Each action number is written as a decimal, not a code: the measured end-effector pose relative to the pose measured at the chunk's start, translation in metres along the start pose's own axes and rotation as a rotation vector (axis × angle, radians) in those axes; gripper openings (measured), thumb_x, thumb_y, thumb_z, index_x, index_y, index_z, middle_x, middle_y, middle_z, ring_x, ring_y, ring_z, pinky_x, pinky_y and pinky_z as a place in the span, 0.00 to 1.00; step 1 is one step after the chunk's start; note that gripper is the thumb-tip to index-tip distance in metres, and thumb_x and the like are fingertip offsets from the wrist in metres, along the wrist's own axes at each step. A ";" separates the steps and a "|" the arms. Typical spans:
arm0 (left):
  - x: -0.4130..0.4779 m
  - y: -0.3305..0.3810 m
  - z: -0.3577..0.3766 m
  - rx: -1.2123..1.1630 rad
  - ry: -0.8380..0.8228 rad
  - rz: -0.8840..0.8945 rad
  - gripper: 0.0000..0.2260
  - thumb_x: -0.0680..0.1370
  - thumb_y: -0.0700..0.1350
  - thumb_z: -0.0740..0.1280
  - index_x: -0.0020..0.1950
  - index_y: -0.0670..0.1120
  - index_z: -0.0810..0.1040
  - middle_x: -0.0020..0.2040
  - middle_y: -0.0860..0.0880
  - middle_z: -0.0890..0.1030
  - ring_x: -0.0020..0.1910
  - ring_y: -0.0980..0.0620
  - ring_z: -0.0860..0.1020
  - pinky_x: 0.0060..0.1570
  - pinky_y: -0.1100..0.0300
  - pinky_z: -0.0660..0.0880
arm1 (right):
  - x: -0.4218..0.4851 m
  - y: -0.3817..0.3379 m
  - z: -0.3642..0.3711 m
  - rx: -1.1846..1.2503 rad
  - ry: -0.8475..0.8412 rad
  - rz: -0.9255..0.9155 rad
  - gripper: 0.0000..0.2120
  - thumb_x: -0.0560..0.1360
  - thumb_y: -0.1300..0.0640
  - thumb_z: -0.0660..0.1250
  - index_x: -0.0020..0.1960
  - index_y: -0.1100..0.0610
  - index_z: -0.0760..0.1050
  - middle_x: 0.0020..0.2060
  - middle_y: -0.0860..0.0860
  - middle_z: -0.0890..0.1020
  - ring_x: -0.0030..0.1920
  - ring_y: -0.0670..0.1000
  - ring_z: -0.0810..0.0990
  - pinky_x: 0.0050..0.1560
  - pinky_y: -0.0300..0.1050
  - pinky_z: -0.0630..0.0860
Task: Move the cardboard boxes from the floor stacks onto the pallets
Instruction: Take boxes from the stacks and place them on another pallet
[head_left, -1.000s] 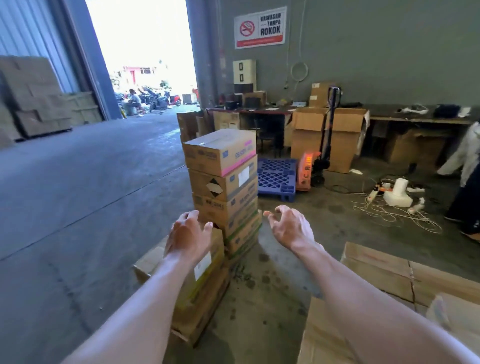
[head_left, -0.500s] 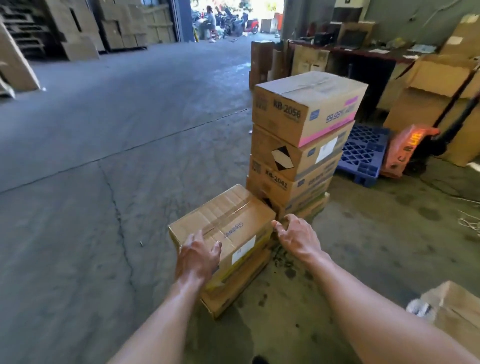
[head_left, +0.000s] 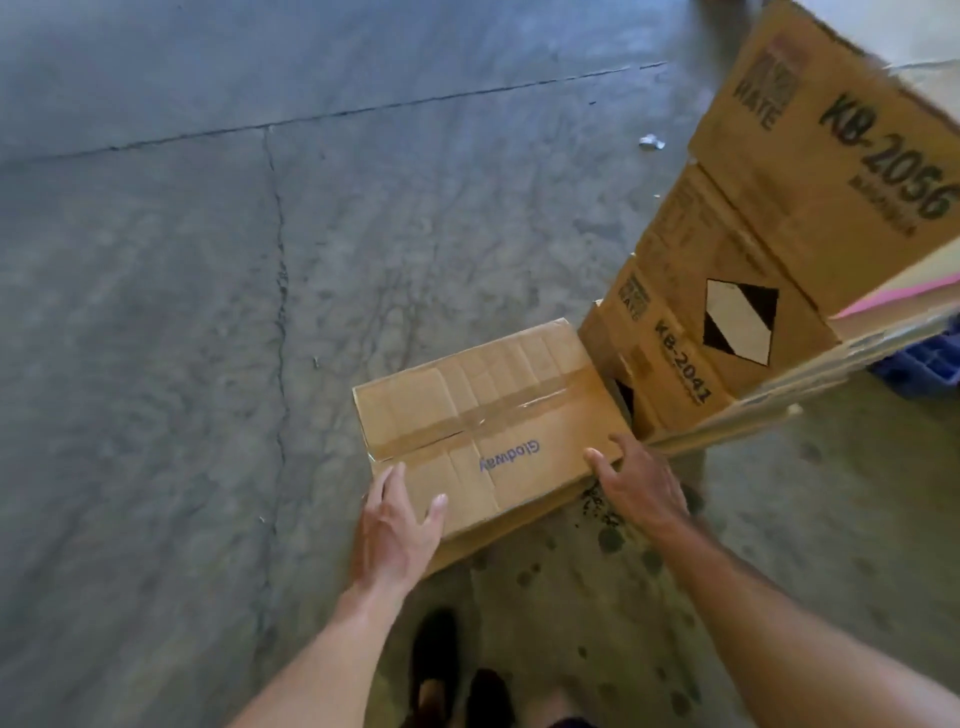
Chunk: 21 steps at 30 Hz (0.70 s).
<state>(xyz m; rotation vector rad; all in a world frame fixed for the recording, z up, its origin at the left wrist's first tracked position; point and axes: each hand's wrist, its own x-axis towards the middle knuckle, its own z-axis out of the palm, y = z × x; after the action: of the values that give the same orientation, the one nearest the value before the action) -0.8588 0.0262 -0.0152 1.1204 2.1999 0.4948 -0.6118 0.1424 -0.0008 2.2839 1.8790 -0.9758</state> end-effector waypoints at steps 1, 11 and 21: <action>0.007 -0.001 0.007 -0.004 0.004 -0.031 0.32 0.77 0.53 0.70 0.76 0.40 0.67 0.75 0.41 0.69 0.72 0.43 0.70 0.69 0.52 0.67 | 0.014 0.001 0.003 -0.007 -0.012 -0.009 0.29 0.81 0.39 0.61 0.76 0.52 0.65 0.71 0.56 0.73 0.69 0.58 0.73 0.66 0.56 0.70; 0.062 -0.054 0.110 0.020 0.049 -0.404 0.48 0.73 0.60 0.73 0.82 0.43 0.50 0.81 0.43 0.54 0.78 0.42 0.58 0.74 0.46 0.62 | 0.181 0.064 0.059 -0.049 -0.101 -0.028 0.35 0.74 0.39 0.68 0.74 0.57 0.67 0.70 0.60 0.72 0.70 0.63 0.71 0.68 0.61 0.69; 0.076 -0.099 0.144 -0.277 0.049 -0.595 0.58 0.62 0.60 0.80 0.82 0.48 0.48 0.81 0.47 0.55 0.79 0.45 0.56 0.75 0.46 0.57 | 0.212 0.114 0.081 0.246 -0.178 0.113 0.54 0.59 0.27 0.75 0.78 0.46 0.60 0.71 0.50 0.72 0.69 0.58 0.72 0.69 0.59 0.71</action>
<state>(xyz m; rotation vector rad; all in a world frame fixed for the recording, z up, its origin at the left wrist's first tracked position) -0.8547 0.0395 -0.2053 0.2848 2.2769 0.5373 -0.5301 0.2649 -0.2074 2.3055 1.6221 -1.4102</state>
